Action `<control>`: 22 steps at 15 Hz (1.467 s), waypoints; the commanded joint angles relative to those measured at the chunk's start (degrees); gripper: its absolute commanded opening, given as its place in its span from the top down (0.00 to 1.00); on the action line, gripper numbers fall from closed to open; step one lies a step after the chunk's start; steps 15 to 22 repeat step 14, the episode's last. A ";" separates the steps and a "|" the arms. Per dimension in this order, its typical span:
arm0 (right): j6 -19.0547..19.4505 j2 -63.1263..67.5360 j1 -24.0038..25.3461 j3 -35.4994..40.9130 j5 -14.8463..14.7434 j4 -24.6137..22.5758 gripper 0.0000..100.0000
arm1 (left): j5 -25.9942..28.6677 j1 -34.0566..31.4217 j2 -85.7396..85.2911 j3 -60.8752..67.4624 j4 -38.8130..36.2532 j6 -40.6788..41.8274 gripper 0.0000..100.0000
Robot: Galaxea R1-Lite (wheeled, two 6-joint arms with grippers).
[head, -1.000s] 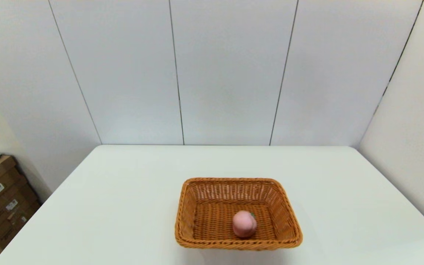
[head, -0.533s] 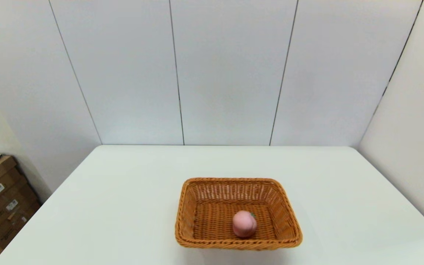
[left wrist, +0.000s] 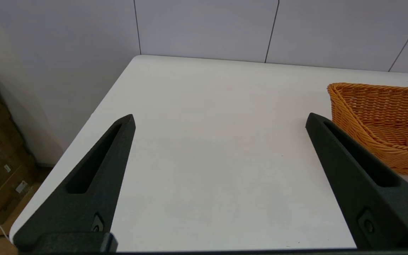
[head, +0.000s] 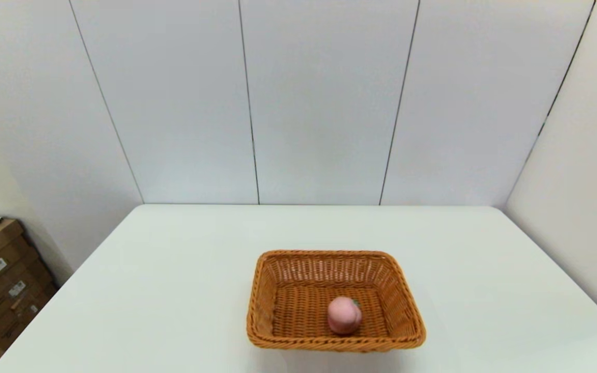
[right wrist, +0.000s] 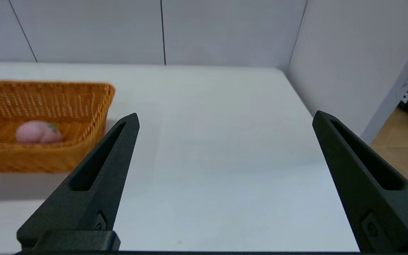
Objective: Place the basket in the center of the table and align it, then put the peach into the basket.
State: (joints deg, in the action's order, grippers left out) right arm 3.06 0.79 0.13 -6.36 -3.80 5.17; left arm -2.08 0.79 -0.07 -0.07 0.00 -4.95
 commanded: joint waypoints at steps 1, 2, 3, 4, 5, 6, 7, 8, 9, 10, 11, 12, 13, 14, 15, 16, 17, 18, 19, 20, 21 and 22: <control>1.07 -0.88 0.04 6.45 4.07 -5.26 0.00 | -0.02 0.00 -0.01 -0.01 0.00 -0.06 0.00; 0.90 -0.88 0.04 6.28 4.07 -5.26 0.00 | -0.02 0.00 -0.01 -0.01 0.00 -0.06 0.00; 0.81 -0.88 0.04 6.28 3.98 -5.34 0.00 | -0.02 0.00 -0.01 -0.01 0.00 -0.06 0.00; 0.19 -0.79 0.04 6.28 3.98 -5.34 0.00 | -0.02 0.00 -0.01 -0.01 0.00 -0.06 0.00; -1.21 -0.88 0.04 6.36 3.89 -5.43 0.00 | -0.02 0.00 -0.01 -0.01 0.00 -0.06 0.00; -1.65 -0.88 0.04 6.28 3.72 -5.43 0.00 | -0.02 0.00 -0.01 -0.01 0.00 -0.06 0.00; -1.83 -0.88 0.04 6.36 3.63 -5.43 0.00 | -0.02 0.00 -0.01 -0.01 0.00 -0.06 0.00; -1.92 -0.88 0.04 6.28 3.54 -5.43 0.00 | 0.06 0.00 -0.01 -0.01 0.00 -0.06 0.00; -2.09 -0.88 0.04 6.28 3.63 -5.43 0.00 | -0.02 0.00 -0.01 -0.01 0.00 -0.06 0.00; -2.53 -0.79 0.04 6.28 3.54 -5.43 0.00 | -0.02 0.00 -0.01 -0.01 0.00 -0.06 0.00; -2.71 -0.79 0.04 6.28 3.54 -5.43 0.00 | -0.02 0.00 -0.01 -0.01 0.00 -0.06 0.00; -2.80 -0.88 0.04 6.36 3.54 -5.43 0.00 | -0.02 0.00 -0.01 -0.01 0.00 -0.06 0.00; -2.97 -0.79 0.04 6.28 3.54 -5.43 0.00 | -0.02 0.00 -0.01 -0.01 0.00 -0.06 0.00; -3.24 -0.79 0.04 6.28 3.45 -5.43 0.00 | -0.02 0.00 -0.01 -0.01 0.00 -0.06 0.00; -3.24 -0.79 0.04 6.28 3.45 -5.43 0.00 | -0.02 0.00 -0.01 -0.01 0.00 -0.06 0.00; -3.24 -0.79 0.04 6.28 3.45 -5.43 0.00 | -0.02 0.00 -0.01 -0.01 0.00 -0.06 0.00; -3.24 -0.79 0.04 6.28 3.45 -5.43 0.00 | -0.02 0.00 -0.01 -0.01 0.00 -0.06 0.00; -3.24 -0.79 0.04 6.28 3.45 -5.43 0.00 | -0.02 0.00 -0.01 -0.01 0.00 -0.06 0.00; -3.24 -0.79 0.04 6.28 3.45 -5.43 0.00 | -0.02 0.00 -0.01 -0.01 0.00 -0.06 0.00; -3.24 -0.79 0.04 6.28 3.45 -5.43 0.00 | -0.02 0.00 -0.01 -0.01 0.00 -0.06 0.00; -3.24 -0.79 0.04 6.28 3.45 -5.43 0.00 | -0.02 0.00 -0.01 -0.01 0.00 -0.06 0.00; -3.24 -0.79 0.04 6.28 3.45 -5.43 0.00 | -0.02 0.00 -0.01 -0.01 0.00 -0.06 0.00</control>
